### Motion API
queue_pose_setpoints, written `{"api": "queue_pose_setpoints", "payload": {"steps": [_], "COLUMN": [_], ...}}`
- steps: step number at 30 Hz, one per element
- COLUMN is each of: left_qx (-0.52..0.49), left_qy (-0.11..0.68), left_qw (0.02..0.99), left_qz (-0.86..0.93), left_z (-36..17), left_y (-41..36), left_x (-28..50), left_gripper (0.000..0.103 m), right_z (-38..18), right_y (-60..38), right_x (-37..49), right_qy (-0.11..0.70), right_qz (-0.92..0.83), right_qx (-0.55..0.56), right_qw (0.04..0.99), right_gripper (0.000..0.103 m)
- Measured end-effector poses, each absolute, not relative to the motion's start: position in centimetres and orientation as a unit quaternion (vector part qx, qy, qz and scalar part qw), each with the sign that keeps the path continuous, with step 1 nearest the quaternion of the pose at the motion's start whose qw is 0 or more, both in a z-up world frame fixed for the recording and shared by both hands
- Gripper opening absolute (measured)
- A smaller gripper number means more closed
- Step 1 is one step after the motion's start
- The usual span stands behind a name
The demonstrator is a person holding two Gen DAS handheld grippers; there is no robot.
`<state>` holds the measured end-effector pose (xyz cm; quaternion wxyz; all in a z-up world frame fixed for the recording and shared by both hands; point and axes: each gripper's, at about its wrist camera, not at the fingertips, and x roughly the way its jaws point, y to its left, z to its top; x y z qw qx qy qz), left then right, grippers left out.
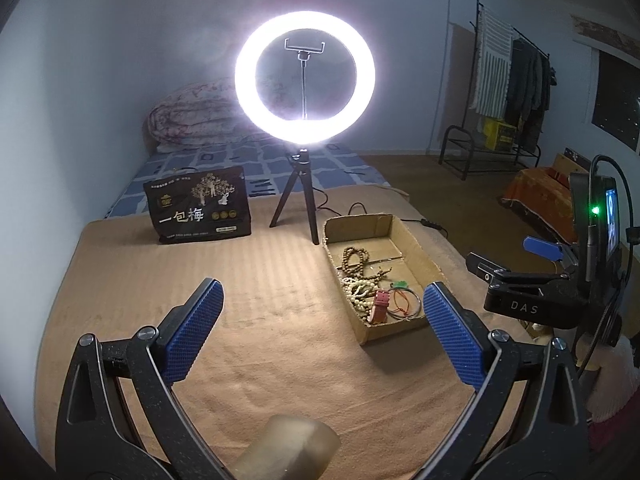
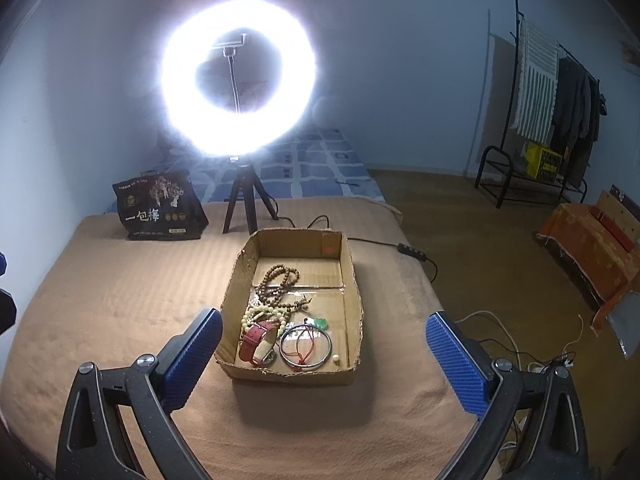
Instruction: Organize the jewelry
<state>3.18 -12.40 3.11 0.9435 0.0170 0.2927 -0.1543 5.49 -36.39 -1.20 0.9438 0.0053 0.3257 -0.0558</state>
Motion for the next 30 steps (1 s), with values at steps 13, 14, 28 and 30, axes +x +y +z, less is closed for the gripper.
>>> {"api": "queue_pose_setpoints", "payload": {"steps": [13, 14, 28, 30], "left_qx": [0.044, 0.047, 0.055, 0.054], "left_qy": [0.306, 0.308, 0.315, 0.314], "left_qw": [0.941, 0.941, 0.937, 0.937], "left_qz": [-0.135, -0.134, -0.14, -0.141], "left_z": [2.1, 1.9, 1.7, 1.7], "left_y": [-12.7, -12.8, -13.1, -13.1], "left_x": [3.7, 3.7, 3.8, 3.7], "left_gripper": [0.102, 0.102, 0.102, 0.102], "right_z": [-1.2, -1.2, -1.1, -1.1], "right_y": [-36.4, -36.4, -36.6, -36.4], "right_x": [5.3, 5.3, 5.3, 5.4], "right_qy": [0.325, 0.326, 0.327, 0.327], "right_qz": [-0.06, -0.061, -0.058, -0.057], "right_qx": [0.015, 0.015, 0.013, 0.011], "right_qw": [0.944, 0.943, 0.943, 0.943], "right_gripper": [0.103, 0.103, 0.103, 0.103]}}
